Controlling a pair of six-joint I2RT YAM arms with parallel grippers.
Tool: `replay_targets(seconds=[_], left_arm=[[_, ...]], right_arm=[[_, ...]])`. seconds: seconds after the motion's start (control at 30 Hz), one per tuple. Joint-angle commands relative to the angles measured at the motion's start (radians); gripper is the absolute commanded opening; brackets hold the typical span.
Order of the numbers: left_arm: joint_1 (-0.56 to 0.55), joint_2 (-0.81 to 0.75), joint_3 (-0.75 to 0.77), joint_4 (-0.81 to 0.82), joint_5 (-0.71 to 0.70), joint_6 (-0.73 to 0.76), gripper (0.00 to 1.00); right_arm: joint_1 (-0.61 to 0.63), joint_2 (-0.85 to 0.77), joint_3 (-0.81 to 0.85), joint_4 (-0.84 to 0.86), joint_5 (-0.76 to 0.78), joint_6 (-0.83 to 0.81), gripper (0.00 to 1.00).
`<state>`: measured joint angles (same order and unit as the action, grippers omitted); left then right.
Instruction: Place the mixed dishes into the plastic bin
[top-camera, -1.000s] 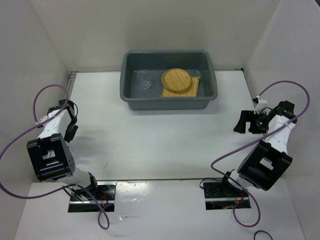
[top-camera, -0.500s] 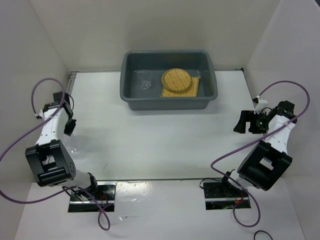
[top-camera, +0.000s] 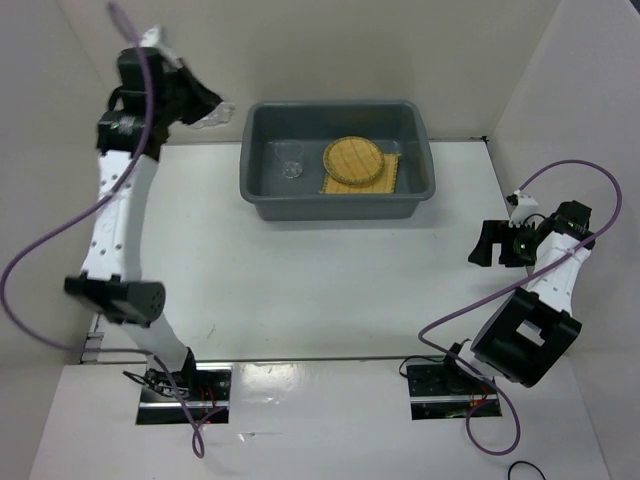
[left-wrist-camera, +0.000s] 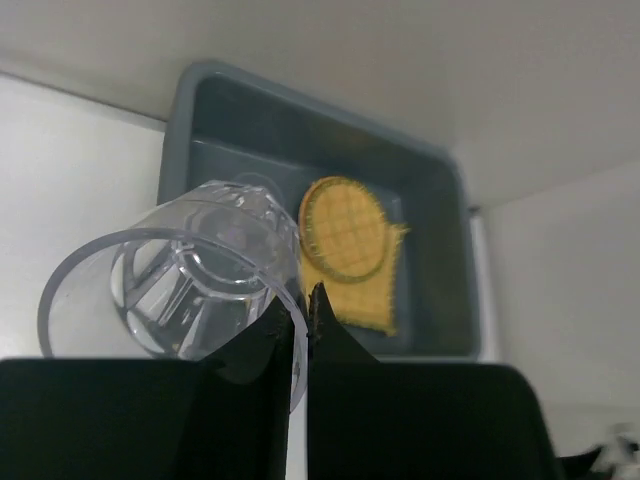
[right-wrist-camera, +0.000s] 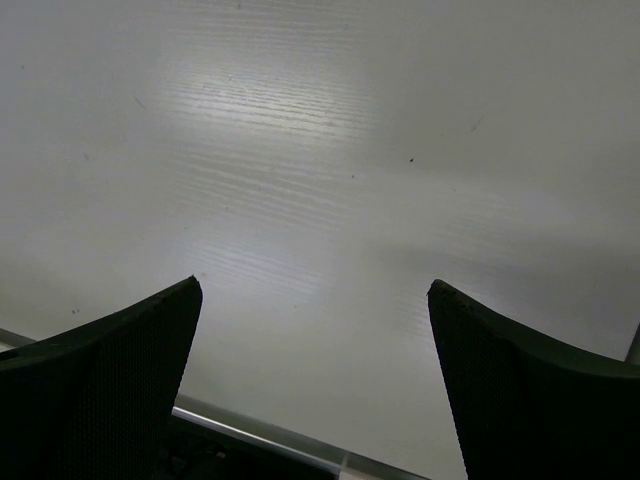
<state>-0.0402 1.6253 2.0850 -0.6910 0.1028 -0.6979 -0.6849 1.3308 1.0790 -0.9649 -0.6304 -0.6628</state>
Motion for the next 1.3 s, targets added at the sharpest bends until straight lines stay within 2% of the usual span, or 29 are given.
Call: replay_targets(seconds=[0.0, 0.17, 0.43, 0.83, 1.13, 1.23, 1.27], left_arm=[[-0.169, 0.276, 0.231, -0.355, -0.107, 0.285, 0.0], [-0.294, 0.375, 0.178, -0.346, -0.152, 0.32, 0.0], [-0.374, 0.57, 0.283, -0.367, -0.212, 0.33, 0.0], [-0.374, 0.807, 0.449, -0.318, -0.155, 0.299, 0.0], [-0.352, 0.9, 0.541, -0.309, -0.126, 0.27, 0.0], [-0.352, 0.921, 0.598, -0.309, -0.126, 0.261, 0.05], [-0.352, 0.921, 0.613, -0.318, -0.126, 0.261, 0.16]], right_arm=[[0.004, -0.038, 0.004, 0.017, -0.003, 0.006, 0.98], [0.004, -0.047, 0.004, 0.017, -0.003, 0.006, 0.98], [0.004, -0.047, 0.004, 0.017, -0.012, -0.003, 0.98], [0.004, -0.047, 0.004, 0.008, -0.012, -0.003, 0.98], [0.004, -0.036, 0.004, 0.008, -0.003, -0.003, 0.98], [0.004, -0.027, 0.004, 0.008, -0.003, -0.003, 0.98], [0.004, -0.027, 0.004, 0.008, -0.003, -0.003, 0.98]])
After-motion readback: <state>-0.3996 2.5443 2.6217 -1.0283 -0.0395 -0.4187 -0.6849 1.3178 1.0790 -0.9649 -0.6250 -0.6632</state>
